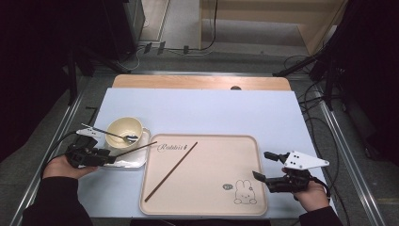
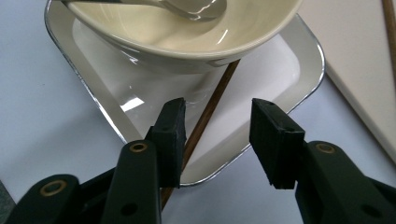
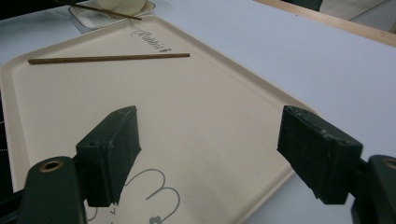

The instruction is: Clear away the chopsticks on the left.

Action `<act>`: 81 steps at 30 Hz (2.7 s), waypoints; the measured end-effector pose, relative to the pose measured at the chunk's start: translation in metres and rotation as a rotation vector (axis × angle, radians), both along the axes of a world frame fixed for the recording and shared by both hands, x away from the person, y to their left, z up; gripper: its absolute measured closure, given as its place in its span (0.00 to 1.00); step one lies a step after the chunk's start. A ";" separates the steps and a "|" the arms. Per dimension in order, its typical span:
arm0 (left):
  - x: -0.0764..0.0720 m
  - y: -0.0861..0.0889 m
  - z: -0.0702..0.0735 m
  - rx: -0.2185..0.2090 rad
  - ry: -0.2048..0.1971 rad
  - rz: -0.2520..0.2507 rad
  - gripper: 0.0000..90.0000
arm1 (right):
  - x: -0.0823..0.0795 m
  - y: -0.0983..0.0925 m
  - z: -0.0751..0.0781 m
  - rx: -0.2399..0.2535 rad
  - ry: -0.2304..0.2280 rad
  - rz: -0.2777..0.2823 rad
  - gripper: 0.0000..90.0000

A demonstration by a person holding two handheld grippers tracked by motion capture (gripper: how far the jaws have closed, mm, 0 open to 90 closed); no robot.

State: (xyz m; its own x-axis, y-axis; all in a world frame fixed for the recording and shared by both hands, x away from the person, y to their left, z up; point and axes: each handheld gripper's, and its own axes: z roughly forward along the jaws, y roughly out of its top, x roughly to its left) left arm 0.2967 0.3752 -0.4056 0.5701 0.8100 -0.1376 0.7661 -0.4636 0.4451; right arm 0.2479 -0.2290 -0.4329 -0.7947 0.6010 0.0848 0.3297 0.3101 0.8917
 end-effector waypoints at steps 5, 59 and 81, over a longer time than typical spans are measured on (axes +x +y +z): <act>0.003 0.001 -0.005 0.006 0.007 -0.008 0.67 | -0.001 -0.001 0.000 -0.003 0.001 -0.005 0.23; 0.003 -0.007 -0.007 -0.027 0.081 -0.142 0.95 | -0.005 -0.006 0.001 0.009 0.005 -0.021 0.23; -0.002 -0.026 0.019 -0.106 0.113 -0.061 0.95 | -0.005 -0.007 0.001 0.011 0.001 -0.020 0.23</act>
